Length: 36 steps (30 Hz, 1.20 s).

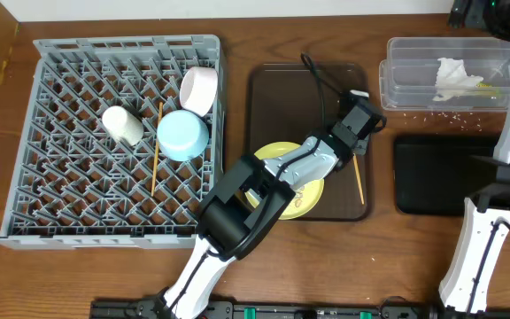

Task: Sort waste into correct bins and load items into the dishwasher
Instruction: 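Reach the left gripper to the remaining chopstick on the tray, then close the left gripper on the second chopstick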

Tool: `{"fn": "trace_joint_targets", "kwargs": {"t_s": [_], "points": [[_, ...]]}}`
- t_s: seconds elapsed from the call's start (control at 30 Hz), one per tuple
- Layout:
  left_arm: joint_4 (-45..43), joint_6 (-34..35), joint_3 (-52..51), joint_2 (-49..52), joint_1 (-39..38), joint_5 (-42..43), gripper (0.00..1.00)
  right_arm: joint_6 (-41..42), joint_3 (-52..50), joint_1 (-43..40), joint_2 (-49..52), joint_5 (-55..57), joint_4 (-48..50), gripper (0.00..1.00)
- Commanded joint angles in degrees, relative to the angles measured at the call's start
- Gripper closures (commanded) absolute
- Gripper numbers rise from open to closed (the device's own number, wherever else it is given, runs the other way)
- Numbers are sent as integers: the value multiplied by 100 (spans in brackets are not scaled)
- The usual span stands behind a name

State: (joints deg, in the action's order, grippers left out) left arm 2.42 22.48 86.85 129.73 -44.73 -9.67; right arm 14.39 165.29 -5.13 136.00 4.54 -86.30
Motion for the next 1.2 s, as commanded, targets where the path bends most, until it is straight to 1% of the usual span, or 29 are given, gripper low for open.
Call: {"fn": "trace_joint_targets", "kwargs": {"t_s": [0.0, 0.03, 0.07, 0.23, 0.33, 0.43, 0.87, 1.17], "points": [[136, -35, -26, 282, 13, -48, 80, -31, 59, -7, -129, 37, -11, 1], [138, -35, -26, 282, 13, -46, 85, -31, 59, -7, -129, 37, -11, 1], [140, -35, -26, 280, 13, -46, 87, -31, 59, -7, -129, 37, -11, 1], [138, -50, -26, 258, 15, -85, 88, -28, 59, -11, -129, 37, -11, 1], [181, -133, -26, 258, 17, -466, 89, -31, 59, -9, -129, 35, -11, 1], [223, -157, -26, 247, 17, -654, 92, -31, 59, -11, -129, 37, -9, 1], [409, -168, -24, -59, 17, -647, 92, -31, 59, -11, -129, 37, -11, 1], [501, -170, -24, -837, 20, -647, 92, -31, 59, -11, -129, 35, -11, 1]]}}
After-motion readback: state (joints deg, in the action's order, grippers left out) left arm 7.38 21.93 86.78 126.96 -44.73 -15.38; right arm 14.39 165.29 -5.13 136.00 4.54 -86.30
